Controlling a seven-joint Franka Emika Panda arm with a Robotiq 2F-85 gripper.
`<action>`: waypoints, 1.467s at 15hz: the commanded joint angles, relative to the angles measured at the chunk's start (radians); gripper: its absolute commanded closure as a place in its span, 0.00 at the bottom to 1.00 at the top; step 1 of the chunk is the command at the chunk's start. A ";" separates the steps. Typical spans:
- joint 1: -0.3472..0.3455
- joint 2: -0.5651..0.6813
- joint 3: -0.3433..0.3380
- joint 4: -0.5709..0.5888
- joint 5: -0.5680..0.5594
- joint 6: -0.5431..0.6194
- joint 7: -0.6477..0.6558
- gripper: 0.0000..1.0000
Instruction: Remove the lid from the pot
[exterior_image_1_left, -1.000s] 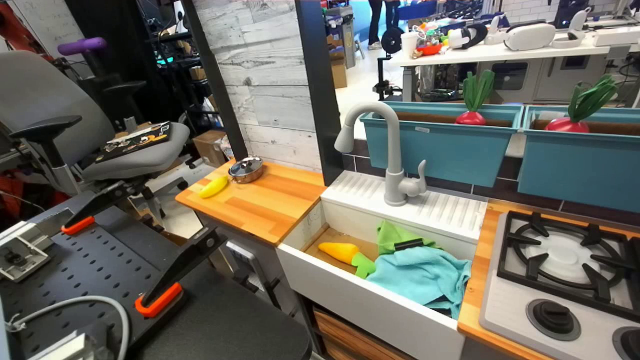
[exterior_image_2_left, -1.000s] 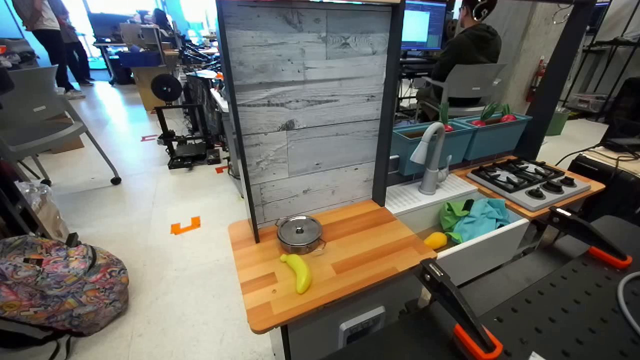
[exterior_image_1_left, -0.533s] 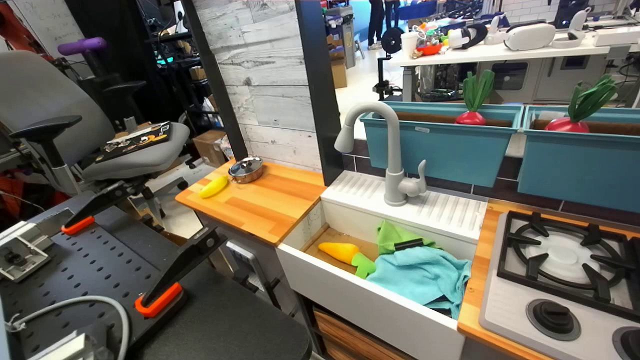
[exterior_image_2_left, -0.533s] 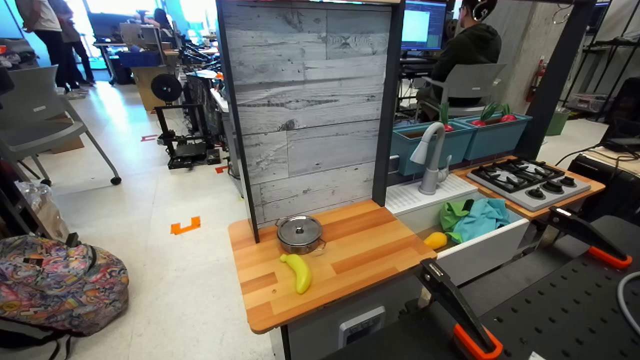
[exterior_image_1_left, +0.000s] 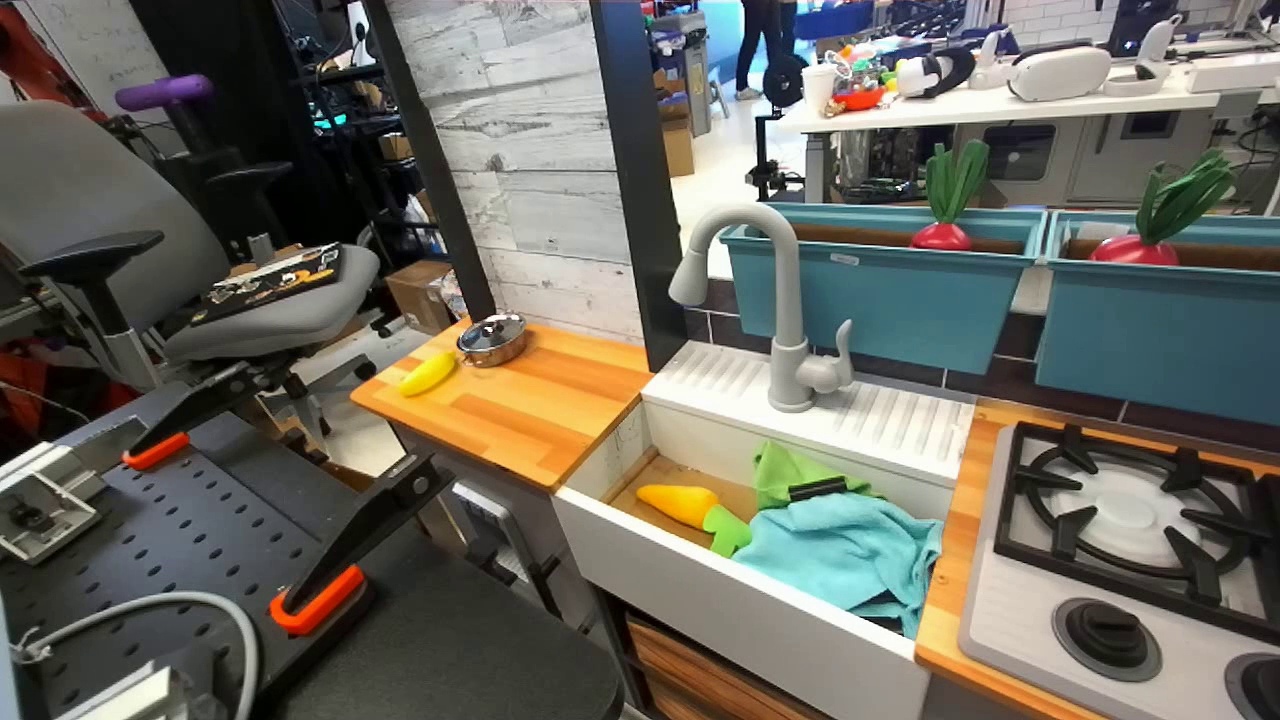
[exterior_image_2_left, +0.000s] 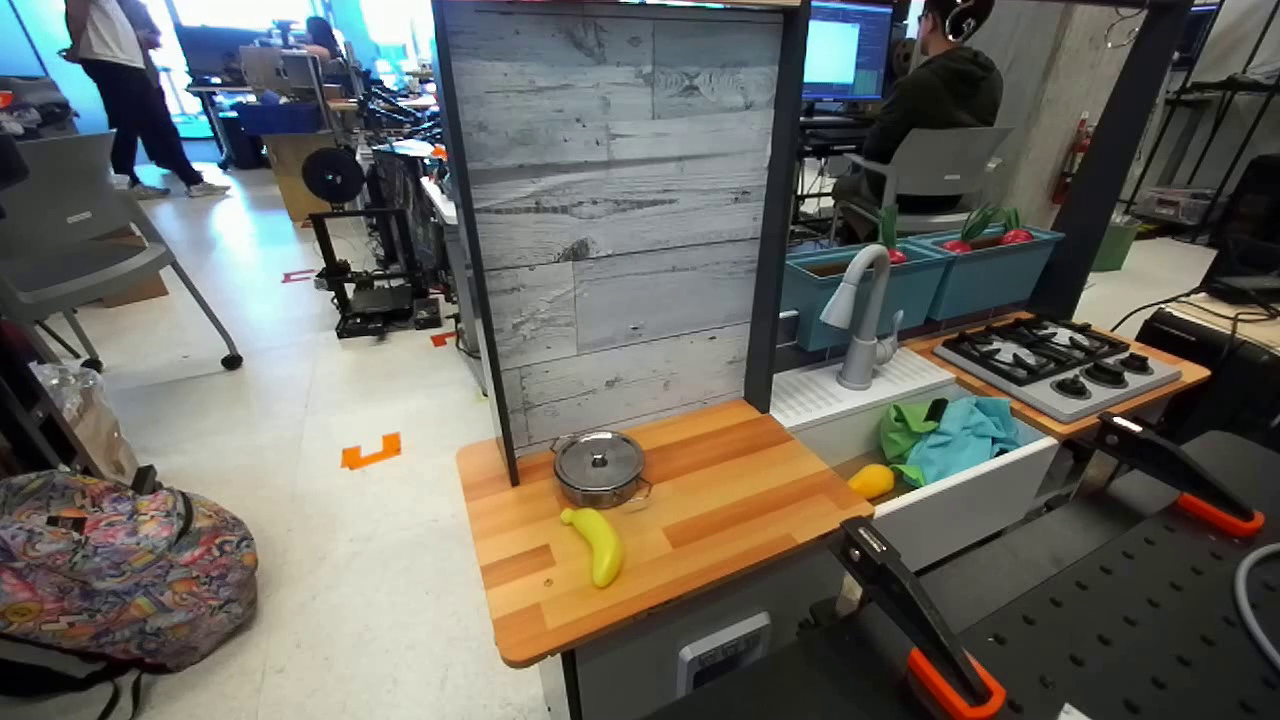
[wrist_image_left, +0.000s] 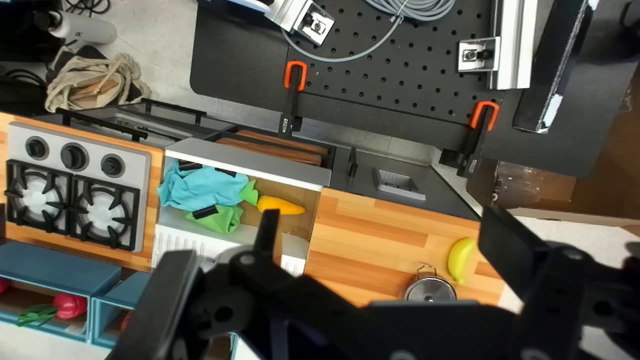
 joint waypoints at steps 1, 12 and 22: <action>0.015 0.001 -0.012 0.002 -0.007 -0.003 0.008 0.00; 0.015 0.001 -0.012 0.002 -0.007 -0.003 0.008 0.00; 0.069 0.208 0.039 -0.001 0.091 0.311 0.129 0.00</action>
